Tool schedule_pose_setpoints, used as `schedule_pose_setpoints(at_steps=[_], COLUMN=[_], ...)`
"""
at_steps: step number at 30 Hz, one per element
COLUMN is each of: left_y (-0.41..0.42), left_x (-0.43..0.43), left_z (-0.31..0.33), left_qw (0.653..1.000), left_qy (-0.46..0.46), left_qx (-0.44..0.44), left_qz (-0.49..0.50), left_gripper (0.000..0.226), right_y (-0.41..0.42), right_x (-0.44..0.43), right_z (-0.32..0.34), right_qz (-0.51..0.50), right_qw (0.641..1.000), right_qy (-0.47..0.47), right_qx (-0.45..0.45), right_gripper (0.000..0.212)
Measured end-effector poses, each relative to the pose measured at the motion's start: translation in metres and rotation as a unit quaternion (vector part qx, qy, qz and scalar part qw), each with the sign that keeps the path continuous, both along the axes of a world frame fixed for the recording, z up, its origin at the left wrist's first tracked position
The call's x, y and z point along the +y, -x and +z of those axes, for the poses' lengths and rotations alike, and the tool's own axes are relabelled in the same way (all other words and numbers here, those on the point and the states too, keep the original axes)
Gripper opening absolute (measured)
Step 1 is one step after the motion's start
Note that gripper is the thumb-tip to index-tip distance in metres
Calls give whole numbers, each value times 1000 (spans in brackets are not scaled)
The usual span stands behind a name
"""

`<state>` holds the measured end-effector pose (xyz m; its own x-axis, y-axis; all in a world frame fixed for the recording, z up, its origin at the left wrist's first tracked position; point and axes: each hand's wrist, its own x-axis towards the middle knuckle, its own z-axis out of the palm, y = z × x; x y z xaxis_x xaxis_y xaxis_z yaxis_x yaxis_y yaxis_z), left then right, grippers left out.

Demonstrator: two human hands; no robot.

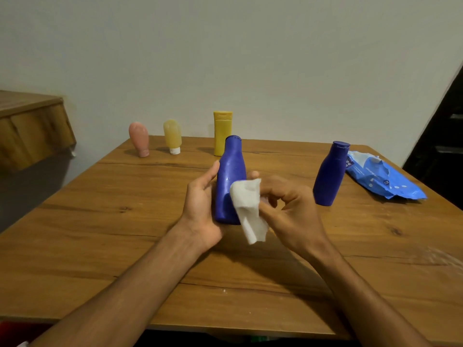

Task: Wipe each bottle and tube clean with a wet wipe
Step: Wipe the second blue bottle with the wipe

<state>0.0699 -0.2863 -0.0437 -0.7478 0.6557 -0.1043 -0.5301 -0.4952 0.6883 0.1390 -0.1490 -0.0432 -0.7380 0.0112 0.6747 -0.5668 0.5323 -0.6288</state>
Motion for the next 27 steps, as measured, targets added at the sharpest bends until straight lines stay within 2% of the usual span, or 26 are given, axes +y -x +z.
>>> schedule_pose_setpoints(at_steps=[3, 6, 10, 14, 17, 19, 24, 27], left_y=[-1, -2, -4, -7, -12, -15, -16, -17], left_x=[-1, 0, 5, 9, 12, 13, 9, 8], left_z=[1, 0, -5, -8, -7, -6, -3, -3], left_qw=[999, 999, 998, 994, 989, 984, 973, 971], left_qy=[-24, -23, -3, 31, 60, 75, 124, 139], left_qx=[11, 15, 57, 103, 138, 164, 175, 169], left_qz=[-19, -36, -21, -8, 11, -6, -81, -96], left_gripper=[60, 68, 73, 72, 66, 62, 78, 80], right_y=[2, 2, 2, 2, 5, 7, 10, 11], right_x=[-5, -6, -9, -11, -4, 1, 6, 8], right_z=[-5, -9, -10, -11, -10, -10, -11, -10], right_qz=[16, -23, -87, -96, -144, -165, -173, -180], right_qw=[997, 985, 973, 956, 955, 962, 975, 978], right_qy=[-78, -158, -186, -237, -215, -168, -77, -54], right_qx=[19, 70, 108, 142, 148, 139, 115, 87], right_gripper=[23, 23, 22, 17, 15, 16, 15, 19])
